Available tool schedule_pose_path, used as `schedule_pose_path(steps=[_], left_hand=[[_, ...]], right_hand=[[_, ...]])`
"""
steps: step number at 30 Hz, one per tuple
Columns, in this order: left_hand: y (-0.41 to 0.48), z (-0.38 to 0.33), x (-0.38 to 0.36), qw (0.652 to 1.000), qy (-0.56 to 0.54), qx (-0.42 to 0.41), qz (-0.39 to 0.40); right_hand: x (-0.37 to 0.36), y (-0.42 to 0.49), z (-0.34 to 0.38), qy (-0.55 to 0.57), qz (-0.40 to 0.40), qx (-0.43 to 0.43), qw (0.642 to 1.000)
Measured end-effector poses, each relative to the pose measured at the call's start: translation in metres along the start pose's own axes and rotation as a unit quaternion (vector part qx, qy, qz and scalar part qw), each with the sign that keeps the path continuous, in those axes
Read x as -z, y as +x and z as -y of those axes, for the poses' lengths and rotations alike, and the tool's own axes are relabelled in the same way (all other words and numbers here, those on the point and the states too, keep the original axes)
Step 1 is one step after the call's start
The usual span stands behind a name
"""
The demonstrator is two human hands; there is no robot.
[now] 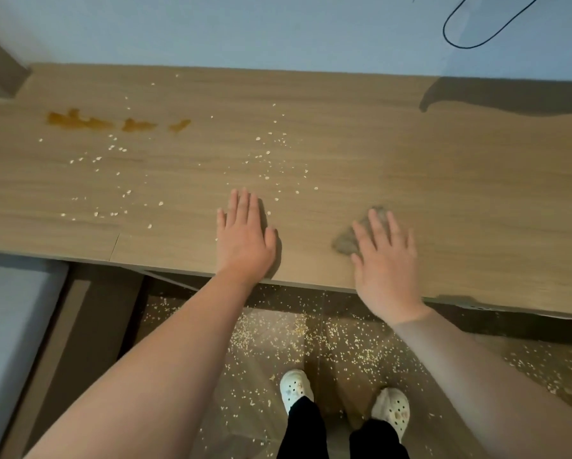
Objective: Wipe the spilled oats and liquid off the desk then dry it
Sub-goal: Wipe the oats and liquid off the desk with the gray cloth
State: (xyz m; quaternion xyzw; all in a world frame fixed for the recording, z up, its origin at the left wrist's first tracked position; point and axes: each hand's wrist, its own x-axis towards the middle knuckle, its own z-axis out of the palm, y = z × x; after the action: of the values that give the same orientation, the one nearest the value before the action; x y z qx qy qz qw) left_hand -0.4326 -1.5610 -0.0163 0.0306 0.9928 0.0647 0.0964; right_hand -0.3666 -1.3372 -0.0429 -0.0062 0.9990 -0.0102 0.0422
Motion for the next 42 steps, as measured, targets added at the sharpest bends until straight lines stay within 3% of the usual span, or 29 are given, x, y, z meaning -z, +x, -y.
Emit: schedule_pose_path(steps=[2, 3, 6, 8, 10, 11, 13, 15, 17, 19, 21, 23, 24, 26, 28, 30, 32, 33, 34, 36, 38, 40, 42], left_hand=[[-0.001, 0.003, -0.004, 1.0, -0.002, -0.003, 0.01], [-0.003, 0.003, -0.007, 1.0, -0.004, -0.006, 0.011], [-0.002, 0.004, -0.013, 1.0, -0.019, -0.013, 0.003], [-0.001, 0.005, -0.013, 1.0, -0.012, -0.014, 0.003], [-0.001, 0.005, -0.013, 1.0, 0.0, -0.015, 0.007], [-0.001, 0.005, -0.013, 1.0, 0.006, -0.016, 0.009], [0.0, 0.005, -0.014, 1.0, 0.013, -0.016, 0.014], [0.001, 0.005, -0.014, 1.0, 0.016, -0.014, 0.016], [0.002, 0.005, -0.015, 0.999, 0.023, -0.016, 0.018], [0.002, 0.006, -0.016, 0.999, 0.029, -0.017, 0.021], [0.003, 0.006, -0.016, 0.999, 0.032, -0.017, 0.022], [0.003, 0.006, -0.017, 0.999, 0.031, -0.017, 0.021], [0.003, 0.006, -0.017, 0.999, 0.031, -0.018, 0.019], [0.004, 0.006, -0.017, 0.999, 0.027, -0.018, 0.018], [0.004, 0.006, -0.017, 1.0, 0.019, -0.018, 0.018], [0.004, 0.006, -0.018, 1.0, 0.012, -0.019, 0.013], [0.004, 0.006, -0.018, 1.0, 0.009, -0.018, 0.009], [0.004, 0.006, -0.018, 1.0, 0.009, -0.017, 0.009], [0.004, 0.006, -0.018, 1.0, 0.008, -0.016, 0.009], [0.003, 0.006, -0.017, 1.0, 0.006, -0.016, 0.01], [0.003, 0.006, -0.017, 1.0, 0.004, -0.017, 0.007], [0.003, 0.006, -0.017, 1.0, 0.002, -0.017, 0.006], [0.003, 0.006, -0.018, 1.0, 0.001, -0.017, 0.006]], right_hand=[[0.002, 0.0, -0.022, -0.009, 0.025, 0.093, 0.995], [0.004, 0.004, -0.036, -0.027, 0.049, 0.098, 0.994], [0.016, 0.03, -0.063, -0.019, 0.034, -0.068, 0.997], [0.021, 0.045, -0.05, 0.021, 0.013, -0.199, 0.98], [0.022, 0.05, -0.017, 0.031, 0.004, -0.237, 0.971], [0.02, 0.047, 0.001, 0.017, 0.007, -0.202, 0.979], [0.015, 0.028, 0.031, -0.026, 0.04, -0.044, 0.998], [0.018, 0.008, 0.038, -0.039, 0.105, 0.104, 0.988], [0.026, 0.008, 0.014, -0.08, 0.155, 0.155, 0.972], [0.026, 0.02, -0.016, -0.097, 0.148, 0.075, 0.981], [0.029, 0.035, -0.033, -0.058, 0.107, -0.076, 0.99], [0.027, 0.042, -0.015, -0.017, 0.07, -0.187, 0.98], [0.022, 0.04, 0.004, -0.011, 0.061, -0.203, 0.977], [0.012, 0.027, 0.041, -0.021, 0.049, -0.113, 0.992], [0.005, 0.007, 0.054, -0.002, 0.016, 0.073, 0.997], [0.004, 0.001, 0.032, 0.028, -0.022, 0.247, 0.968], [0.008, 0.017, 0.0, -0.027, 0.008, 0.326, 0.945], [0.01, 0.033, -0.011, -0.059, 0.026, 0.296, 0.953], [0.012, 0.049, -0.019, -0.066, 0.038, 0.213, 0.974], [0.017, 0.081, -0.024, -0.028, 0.018, -0.005, 0.999], [0.019, 0.097, -0.01, 0.032, -0.015, -0.17, 0.985], [0.019, 0.097, 0.018, 0.036, -0.025, -0.212, 0.976], [0.017, 0.077, 0.045, -0.005, 0.01, -0.11, 0.994]])
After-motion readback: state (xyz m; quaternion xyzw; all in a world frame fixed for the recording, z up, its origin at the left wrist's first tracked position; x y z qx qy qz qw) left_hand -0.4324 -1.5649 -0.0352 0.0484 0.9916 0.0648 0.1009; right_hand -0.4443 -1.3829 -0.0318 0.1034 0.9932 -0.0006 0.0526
